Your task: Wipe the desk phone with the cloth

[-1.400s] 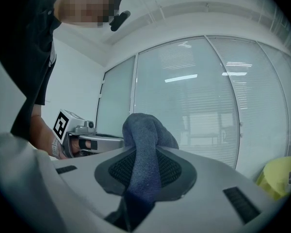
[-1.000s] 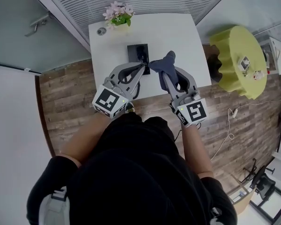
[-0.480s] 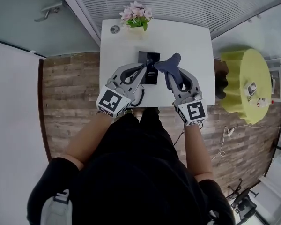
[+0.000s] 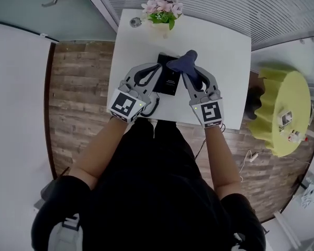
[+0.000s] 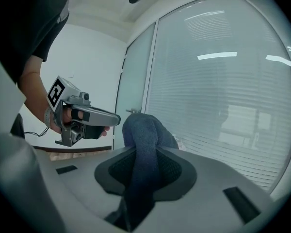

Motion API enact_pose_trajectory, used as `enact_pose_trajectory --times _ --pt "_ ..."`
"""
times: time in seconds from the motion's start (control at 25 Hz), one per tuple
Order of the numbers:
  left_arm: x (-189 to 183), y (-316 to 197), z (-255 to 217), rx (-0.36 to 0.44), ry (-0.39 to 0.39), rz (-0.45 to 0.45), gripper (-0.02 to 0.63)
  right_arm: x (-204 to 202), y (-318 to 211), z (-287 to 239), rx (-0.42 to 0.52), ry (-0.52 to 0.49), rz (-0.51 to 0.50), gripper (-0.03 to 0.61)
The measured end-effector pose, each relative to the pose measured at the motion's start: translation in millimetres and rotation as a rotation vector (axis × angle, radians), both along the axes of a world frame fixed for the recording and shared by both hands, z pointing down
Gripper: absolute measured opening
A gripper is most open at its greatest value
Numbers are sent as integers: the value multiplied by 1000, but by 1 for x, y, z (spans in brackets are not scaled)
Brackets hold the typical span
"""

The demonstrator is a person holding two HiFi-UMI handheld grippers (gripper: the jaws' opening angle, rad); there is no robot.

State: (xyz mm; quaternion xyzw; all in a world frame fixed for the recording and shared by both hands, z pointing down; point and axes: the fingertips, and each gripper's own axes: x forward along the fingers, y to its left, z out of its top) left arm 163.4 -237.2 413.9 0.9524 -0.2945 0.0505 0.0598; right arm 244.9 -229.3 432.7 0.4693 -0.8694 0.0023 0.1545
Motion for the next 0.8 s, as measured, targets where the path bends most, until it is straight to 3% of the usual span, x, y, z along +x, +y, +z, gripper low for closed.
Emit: enact_pose_trajectory --times 0.36,0.56,0.8 --pt "1 -32 53 -47 -72 -155 11 -2 -41 77 -61 101 -160 101" --pt "-2 -36 71 -73 -82 -218 11 -8 -51 111 -68 200 -247 101" --pt "-3 -35 84 -86 -86 -287 11 -11 -55 134 -62 225 -292 101"
